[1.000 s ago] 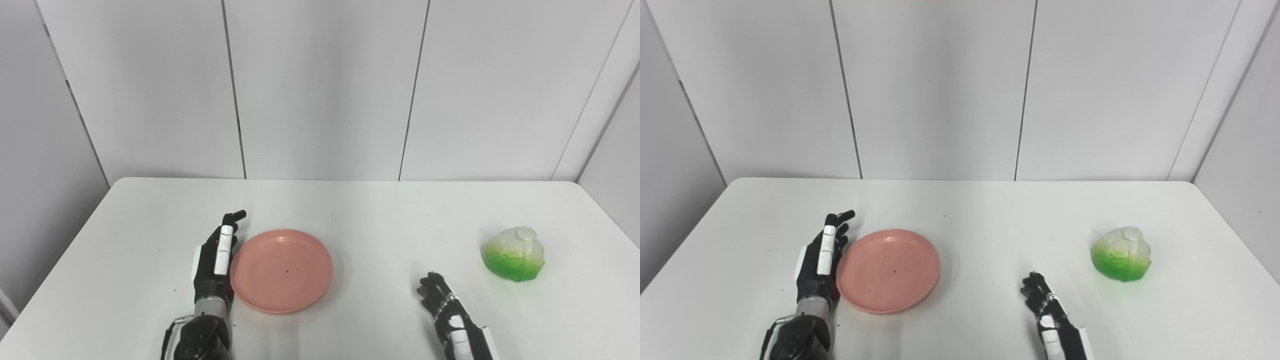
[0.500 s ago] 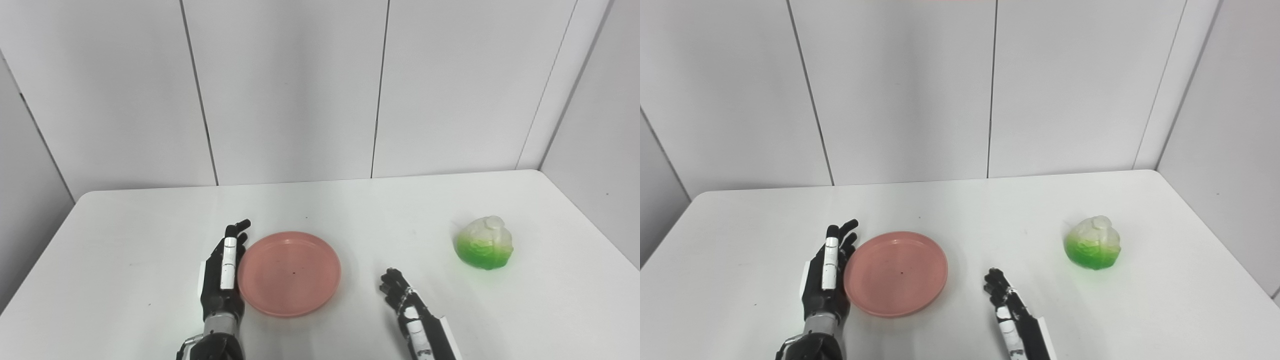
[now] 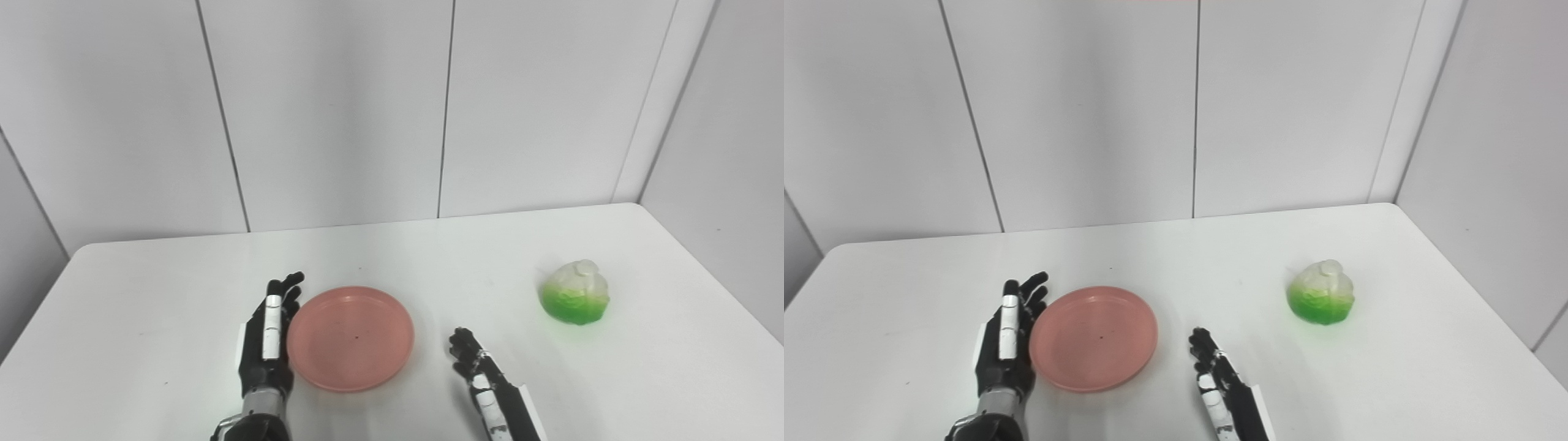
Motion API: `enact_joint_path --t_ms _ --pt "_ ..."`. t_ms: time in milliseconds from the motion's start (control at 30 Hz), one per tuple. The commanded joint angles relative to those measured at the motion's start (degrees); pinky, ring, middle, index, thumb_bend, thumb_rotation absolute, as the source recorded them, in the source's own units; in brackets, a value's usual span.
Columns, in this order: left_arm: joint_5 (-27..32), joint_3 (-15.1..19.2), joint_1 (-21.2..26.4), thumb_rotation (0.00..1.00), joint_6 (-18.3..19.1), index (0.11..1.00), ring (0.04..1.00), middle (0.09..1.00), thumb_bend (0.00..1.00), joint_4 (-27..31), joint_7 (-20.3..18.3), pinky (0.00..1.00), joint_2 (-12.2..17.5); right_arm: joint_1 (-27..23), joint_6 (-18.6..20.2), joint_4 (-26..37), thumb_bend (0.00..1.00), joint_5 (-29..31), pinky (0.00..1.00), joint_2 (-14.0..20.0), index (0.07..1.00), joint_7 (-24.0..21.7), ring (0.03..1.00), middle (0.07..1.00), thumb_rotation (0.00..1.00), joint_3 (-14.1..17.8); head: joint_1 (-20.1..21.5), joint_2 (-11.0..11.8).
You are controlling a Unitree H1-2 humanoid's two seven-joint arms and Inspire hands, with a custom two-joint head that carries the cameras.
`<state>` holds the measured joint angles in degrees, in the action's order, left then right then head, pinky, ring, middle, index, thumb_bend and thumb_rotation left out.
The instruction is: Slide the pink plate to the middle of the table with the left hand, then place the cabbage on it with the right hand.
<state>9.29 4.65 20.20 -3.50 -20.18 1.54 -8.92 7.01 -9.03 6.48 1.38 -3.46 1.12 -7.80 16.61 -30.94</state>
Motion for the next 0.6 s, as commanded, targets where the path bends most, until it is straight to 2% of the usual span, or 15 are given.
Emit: enact_joint_path --t_ms 0,33,133,200,367,567 --pt "1.32 0.12 -0.59 0.86 0.77 0.670 0.910 0.920 0.75 -1.30 -1.07 0.95 0.24 2.23 -2.54 0.41 0.85 -2.76 0.91 -0.91 0.929 0.73 0.949 0.941 0.92 -0.40 0.40 -0.15" --pt "1.72 0.27 -0.65 0.85 0.80 0.670 0.906 0.917 0.76 -1.60 -1.43 0.95 0.33 2.16 -3.07 0.97 0.84 -4.47 0.91 -0.73 0.938 1.32 0.955 0.949 0.91 -0.24 0.50 -0.09" --pt "2.56 0.58 -0.59 0.84 1.43 0.675 0.894 0.907 0.76 -2.26 -2.32 0.92 0.61 1.94 -2.55 3.07 0.88 -8.93 0.94 -0.87 0.950 3.19 0.984 0.972 0.81 0.39 0.91 0.09" --pt "2.55 0.50 -0.38 0.85 1.16 0.681 0.885 0.903 0.74 -2.84 -2.84 0.89 0.99 1.64 -1.68 4.98 0.91 -11.00 0.88 -0.92 0.960 3.86 0.978 0.981 0.77 0.56 1.22 0.23" --pt "2.71 0.87 0.35 0.85 0.59 0.691 0.871 0.905 0.75 -4.15 -3.40 0.86 1.72 -0.09 2.34 11.00 0.99 -7.64 0.87 -0.55 0.980 2.29 0.987 0.996 0.74 1.22 1.63 0.71" --pt "3.73 1.39 0.93 0.83 0.44 0.690 0.886 0.896 0.79 -4.83 -4.88 0.87 2.69 -5.04 6.26 17.69 1.00 -6.72 0.90 1.26 0.984 1.88 0.992 0.993 0.69 3.90 2.82 1.22"
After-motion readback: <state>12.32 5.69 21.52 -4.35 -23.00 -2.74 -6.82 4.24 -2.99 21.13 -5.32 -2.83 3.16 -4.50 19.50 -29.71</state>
